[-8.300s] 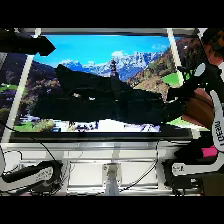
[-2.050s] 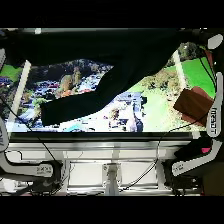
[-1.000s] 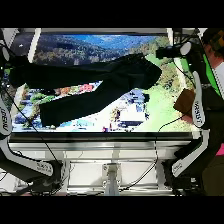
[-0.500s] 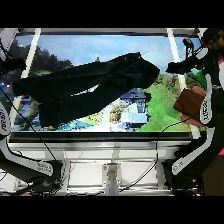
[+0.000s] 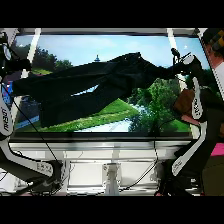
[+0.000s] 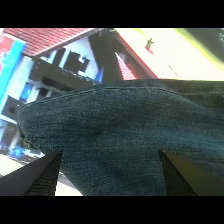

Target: Fold the clothes and pants, and hang the long-sleeved shirts on hangers.

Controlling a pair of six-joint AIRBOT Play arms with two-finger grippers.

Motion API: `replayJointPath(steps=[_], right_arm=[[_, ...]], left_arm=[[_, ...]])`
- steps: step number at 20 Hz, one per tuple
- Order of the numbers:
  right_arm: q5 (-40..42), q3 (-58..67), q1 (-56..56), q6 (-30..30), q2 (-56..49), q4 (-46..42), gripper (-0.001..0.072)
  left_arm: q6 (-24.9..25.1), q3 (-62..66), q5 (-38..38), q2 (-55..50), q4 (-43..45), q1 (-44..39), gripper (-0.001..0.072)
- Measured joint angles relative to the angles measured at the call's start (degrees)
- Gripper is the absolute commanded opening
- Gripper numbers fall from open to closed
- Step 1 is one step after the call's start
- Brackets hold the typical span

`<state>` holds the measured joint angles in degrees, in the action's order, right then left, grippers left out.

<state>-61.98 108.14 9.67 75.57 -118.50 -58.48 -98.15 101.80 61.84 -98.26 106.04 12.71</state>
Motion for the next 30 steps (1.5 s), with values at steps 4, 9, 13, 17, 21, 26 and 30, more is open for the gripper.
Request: replayJointPath(steps=[4, 9, 13, 17, 21, 26, 30], right_arm=[[4.02, 0.04, -1.46, 4.70, -1.22, -0.07, 0.0055], [7.63, 0.92, -3.65, 4.37, -0.04, -4.81, 0.0043], [8.02, 4.24, -4.11, 6.21, 5.64, -14.58, 0.0042], [1.33, 6.86, -4.24, 7.98, 13.46, -26.38, 0.0042], [-9.81, 7.45, -4.13, 9.81, 17.92, -36.87, 0.0042], [-20.57, 6.01, -2.29, 11.04, 19.41, -42.25, 0.0042], [-22.93, 5.18, -0.90, 11.26, 19.67, -42.40, 0.0043]], left_arm=[[0.00, 0.00, 0.28, 0.00, 0.00, -0.79, 0.0701], [0.02, 0.00, 0.74, 1.53, 0.02, -1.68, 0.0698], [1.29, 0.00, 1.57, 5.73, 0.09, -1.99, 0.0698], [4.61, -0.33, 6.40, 10.99, -5.01, -2.27, 0.0698], [6.84, -5.51, 8.44, 17.81, -13.27, -2.34, 0.0698], [8.85, -24.37, 7.30, 30.91, -15.96, -1.55, 0.0698], [9.46, -41.70, 3.63, 40.19, -16.33, 0.94, 0.0695]])
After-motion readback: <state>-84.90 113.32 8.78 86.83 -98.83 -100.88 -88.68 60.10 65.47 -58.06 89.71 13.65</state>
